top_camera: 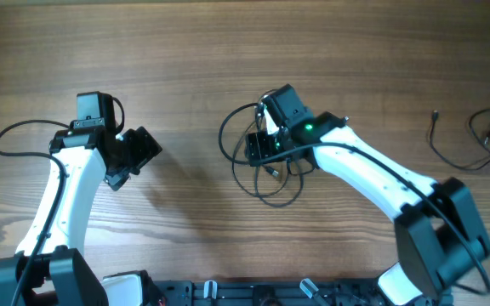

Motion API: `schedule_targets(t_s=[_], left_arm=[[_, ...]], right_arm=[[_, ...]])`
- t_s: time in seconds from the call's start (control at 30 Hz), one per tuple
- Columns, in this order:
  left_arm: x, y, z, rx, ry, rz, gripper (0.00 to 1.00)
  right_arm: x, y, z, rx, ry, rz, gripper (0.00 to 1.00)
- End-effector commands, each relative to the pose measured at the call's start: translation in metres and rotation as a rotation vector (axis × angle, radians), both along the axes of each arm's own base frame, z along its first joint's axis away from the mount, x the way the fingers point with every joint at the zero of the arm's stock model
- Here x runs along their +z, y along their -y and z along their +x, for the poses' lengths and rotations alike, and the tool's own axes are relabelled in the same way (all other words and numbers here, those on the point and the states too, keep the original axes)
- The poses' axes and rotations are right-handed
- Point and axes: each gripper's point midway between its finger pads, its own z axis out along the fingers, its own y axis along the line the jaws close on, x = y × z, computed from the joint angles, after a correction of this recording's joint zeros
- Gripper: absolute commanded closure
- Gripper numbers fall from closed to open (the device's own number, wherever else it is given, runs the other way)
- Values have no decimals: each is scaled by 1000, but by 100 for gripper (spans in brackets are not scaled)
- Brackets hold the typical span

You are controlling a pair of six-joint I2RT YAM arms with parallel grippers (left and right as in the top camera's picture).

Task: Untangle cables

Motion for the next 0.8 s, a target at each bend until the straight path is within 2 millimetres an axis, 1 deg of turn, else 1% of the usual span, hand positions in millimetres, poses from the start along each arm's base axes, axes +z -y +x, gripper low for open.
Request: schedule_targets(t_s=[0.0,0.13,0.17,0.23,0.27,0.33,0.5,0.57,0.67,0.77], left_arm=[[1,-3,2,7,3,9,13],[1,-3,1,8,3,9,13],[1,-3,1,7,3,9,13],[1,-3,1,7,2,9,13],[1,-3,1,7,3,9,13],[1,-3,2,7,3,9,13],[1,-3,1,7,3,9,13],[1,-3,1,7,3,9,13],[1,-3,1,7,2,9,13],[1,-3,1,7,2,9,13]], right_arm=[[-4,-8,10,33,-12,-42,18],[-10,-10,13,35,-33,-76,18],[-13,-11,12,35,-38,-80,20],[-22,-11,9,36,-61,-93,29],[-28,-11,7,39,-74,-101,37],[-37,-12,5,42,-90,-113,45],[-57,-14,9,25,-101,-128,48],[-60,-16,12,19,-96,-122,51],[-61,-22,19,-16,-81,-96,56],[-58,-27,26,-37,-58,-70,57]])
